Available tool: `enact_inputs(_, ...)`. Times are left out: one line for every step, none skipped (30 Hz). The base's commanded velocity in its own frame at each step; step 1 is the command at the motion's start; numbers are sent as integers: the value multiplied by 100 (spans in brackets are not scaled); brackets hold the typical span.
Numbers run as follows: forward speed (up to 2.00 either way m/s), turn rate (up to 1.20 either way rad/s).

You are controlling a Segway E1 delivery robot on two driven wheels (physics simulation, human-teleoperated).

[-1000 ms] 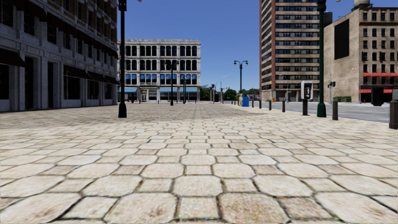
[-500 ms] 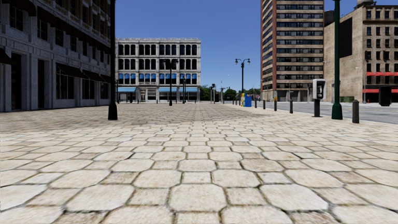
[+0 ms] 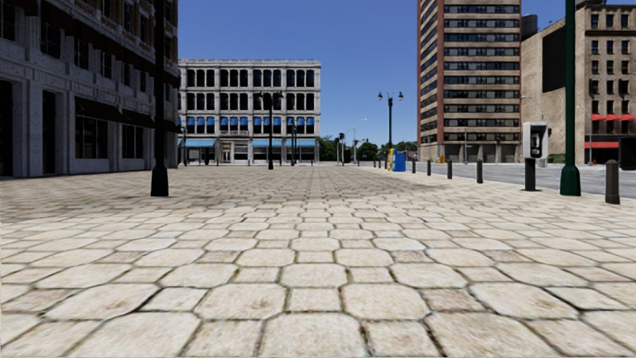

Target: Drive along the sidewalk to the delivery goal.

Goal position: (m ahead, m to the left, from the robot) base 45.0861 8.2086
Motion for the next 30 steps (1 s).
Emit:
enact_inputs(200,0)
enact_inputs(200,0)
enact_inputs(200,0)
enact_inputs(200,0)
enact_inputs(200,0)
enact_inputs(200,0)
enact_inputs(200,0)
enact_inputs(200,0)
enact_inputs(200,0)
enact_inputs(200,0)
enact_inputs(200,0)
enact_inputs(200,0)
enact_inputs(200,0)
enact_inputs(200,0)
enact_inputs(200,0)
enact_inputs(200,0)
enact_inputs(200,0)
enact_inputs(200,0)
enact_inputs(200,0)
enact_inputs(200,0)
enact_inputs(200,0)
enact_inputs(200,0)
enact_inputs(200,0)
enact_inputs(200,0)
enact_inputs(200,0)
enact_inputs(200,0)
enact_inputs(200,0)
enact_inputs(200,0)
enact_inputs(200,0)
enact_inputs(200,0)
